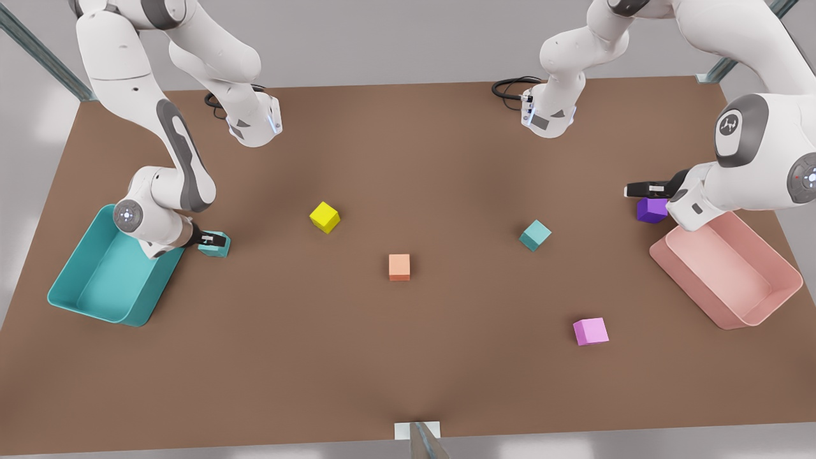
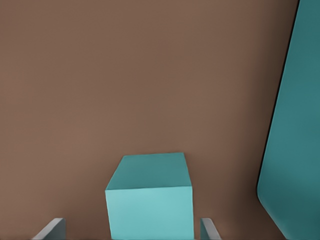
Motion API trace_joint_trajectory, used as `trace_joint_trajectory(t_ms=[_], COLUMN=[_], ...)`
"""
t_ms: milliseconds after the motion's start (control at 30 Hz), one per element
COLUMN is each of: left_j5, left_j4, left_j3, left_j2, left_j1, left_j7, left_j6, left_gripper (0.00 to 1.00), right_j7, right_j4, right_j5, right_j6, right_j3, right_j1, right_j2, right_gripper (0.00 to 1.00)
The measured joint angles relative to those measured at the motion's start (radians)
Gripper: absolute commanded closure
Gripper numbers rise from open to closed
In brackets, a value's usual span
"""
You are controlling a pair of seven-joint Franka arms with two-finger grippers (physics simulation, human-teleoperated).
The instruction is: Stack the two blue cubes on top of each other
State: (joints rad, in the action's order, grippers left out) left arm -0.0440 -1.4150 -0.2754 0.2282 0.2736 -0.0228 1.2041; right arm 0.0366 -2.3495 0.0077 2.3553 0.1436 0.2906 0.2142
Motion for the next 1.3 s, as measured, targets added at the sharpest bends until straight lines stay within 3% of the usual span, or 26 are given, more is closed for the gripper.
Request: trace_joint_trajectory(t_ms=[600, 733, 1033, 1100, 1200, 1300], left_j5=[0.000, 0.000, 0.001, 0.001, 0.001, 0.001], left_j4=[0.000, 0.000, 0.001, 0.004, 0.004, 0.000], left_j3=[0.000, 0.000, 0.000, 0.000, -0.001, -0.002], left_j2=[0.009, 0.009, 0.009, 0.008, 0.008, 0.015], left_j1=[0.002, 0.002, 0.000, -0.001, -0.010, -0.011], left_j7=[0.000, 0.000, 0.001, 0.001, 0.001, 0.002], left_j6=[-0.001, -0.001, -0.004, -0.006, -0.008, -0.010], left_gripper=[0.00, 0.00, 0.00, 0.00, 0.00, 0.00], right_j7=[-0.005, 0.002, 0.010, 0.012, 0.036, 0.103], right_j4=[-0.001, -0.001, 0.023, 0.054, 0.170, 0.352], right_j5=[-0.003, -0.003, 0.008, 0.016, 0.038, 0.060], right_j6=[0.071, 0.077, 0.067, 0.044, -0.037, -0.109], right_j3=[-0.033, -0.030, -0.021, 0.000, 0.111, 0.151], right_j1=[-0.004, -0.008, -0.008, -0.006, -0.015, -0.215], right_j2=[0.110, 0.109, 0.111, 0.103, 0.086, 0.128], right_gripper=[0.00, 0.24, 0.35, 0.34, 0.34, 0.34])
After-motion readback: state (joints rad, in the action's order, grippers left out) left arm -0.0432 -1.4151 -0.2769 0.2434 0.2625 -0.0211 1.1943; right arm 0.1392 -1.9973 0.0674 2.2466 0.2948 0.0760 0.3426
